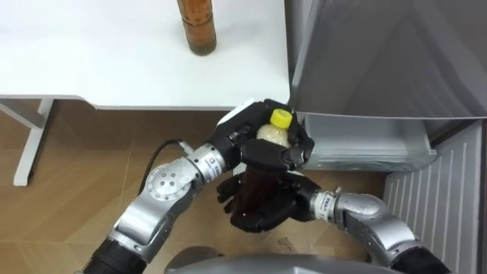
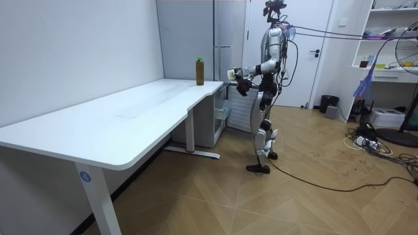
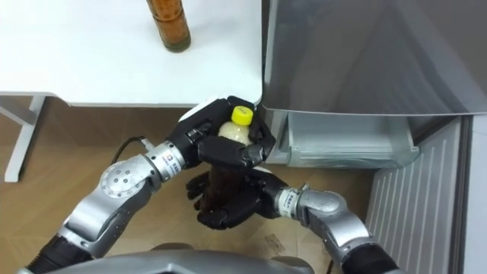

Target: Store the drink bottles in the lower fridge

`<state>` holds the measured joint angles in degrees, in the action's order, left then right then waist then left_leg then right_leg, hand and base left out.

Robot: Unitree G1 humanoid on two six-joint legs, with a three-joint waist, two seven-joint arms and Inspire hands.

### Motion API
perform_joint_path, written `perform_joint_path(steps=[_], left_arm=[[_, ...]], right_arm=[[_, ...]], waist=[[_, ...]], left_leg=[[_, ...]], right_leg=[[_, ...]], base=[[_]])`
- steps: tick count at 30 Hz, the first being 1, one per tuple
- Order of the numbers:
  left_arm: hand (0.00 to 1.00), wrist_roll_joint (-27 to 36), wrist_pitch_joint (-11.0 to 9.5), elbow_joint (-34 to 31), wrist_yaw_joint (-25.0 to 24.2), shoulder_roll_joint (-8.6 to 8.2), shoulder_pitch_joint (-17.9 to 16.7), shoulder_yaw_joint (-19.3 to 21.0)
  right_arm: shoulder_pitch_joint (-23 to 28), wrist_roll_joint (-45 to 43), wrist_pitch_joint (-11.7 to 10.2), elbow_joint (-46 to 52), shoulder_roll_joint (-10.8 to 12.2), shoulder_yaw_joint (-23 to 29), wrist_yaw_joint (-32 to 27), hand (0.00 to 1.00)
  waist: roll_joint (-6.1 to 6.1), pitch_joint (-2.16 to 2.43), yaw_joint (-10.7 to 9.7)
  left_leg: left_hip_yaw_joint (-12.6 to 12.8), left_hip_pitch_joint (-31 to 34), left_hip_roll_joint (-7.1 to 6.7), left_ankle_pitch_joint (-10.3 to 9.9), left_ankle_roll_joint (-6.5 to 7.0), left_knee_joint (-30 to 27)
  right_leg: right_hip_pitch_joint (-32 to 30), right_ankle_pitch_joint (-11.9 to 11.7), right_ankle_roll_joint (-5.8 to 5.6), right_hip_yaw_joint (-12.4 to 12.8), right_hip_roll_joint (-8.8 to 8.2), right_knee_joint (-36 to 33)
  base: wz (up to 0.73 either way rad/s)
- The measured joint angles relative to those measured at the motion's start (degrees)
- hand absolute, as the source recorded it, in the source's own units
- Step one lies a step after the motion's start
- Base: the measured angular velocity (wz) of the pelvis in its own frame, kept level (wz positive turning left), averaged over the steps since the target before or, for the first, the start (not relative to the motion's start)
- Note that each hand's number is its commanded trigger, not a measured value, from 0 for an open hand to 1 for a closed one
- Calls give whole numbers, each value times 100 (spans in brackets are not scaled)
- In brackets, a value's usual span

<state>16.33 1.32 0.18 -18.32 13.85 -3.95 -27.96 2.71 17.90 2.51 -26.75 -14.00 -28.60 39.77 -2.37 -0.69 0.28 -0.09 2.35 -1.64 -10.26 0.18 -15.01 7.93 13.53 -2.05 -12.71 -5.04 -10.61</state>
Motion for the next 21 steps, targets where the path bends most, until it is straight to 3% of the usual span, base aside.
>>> perform_joint_path(steps=[2, 3, 4, 5, 21], left_arm=[[78, 84, 0, 0, 26, 4, -3, -16], [53, 118, 0, 0, 30, 11, -3, -26], [6, 132, 0, 0, 30, 12, -3, -28], [0, 158, 0, 0, 30, 23, -3, -27], [0, 162, -1, 2, 188, 100, -12, -16]], right_arm=[[0, 1, 1, 0, -24, 4, 3, 100], [2, 1, 4, 0, -44, 4, 6, 100], [2, 1, 5, 0, -44, 4, 9, 100], [3, 1, 5, 2, -50, 4, 13, 100], [94, -1, 151, -15, -214, -81, 39, 100]], waist=[[5, -17, 0], [6, -19, -1], [6, -19, -1], [7, -18, -3], [29, -40, 12]], left_leg=[[9, 14, 2, 0, 0, -39], [9, 25, 4, 0, 0, -43], [8, 39, 6, 0, 1, -46], [4, 88, 8, 4, 5, -56], [7, 208, -2, 22, 17, -76]], right_leg=[[-6, 0, 0, 0, 1, -3], [-37, 0, 0, 0, 2, -8], [-55, 0, 0, 1, 3, -17], [-91, 0, 0, 1, 6, -24], [-161, -11, -3, 4, 0, -17]], base=[[-2], [0], [0], [0], [0]])
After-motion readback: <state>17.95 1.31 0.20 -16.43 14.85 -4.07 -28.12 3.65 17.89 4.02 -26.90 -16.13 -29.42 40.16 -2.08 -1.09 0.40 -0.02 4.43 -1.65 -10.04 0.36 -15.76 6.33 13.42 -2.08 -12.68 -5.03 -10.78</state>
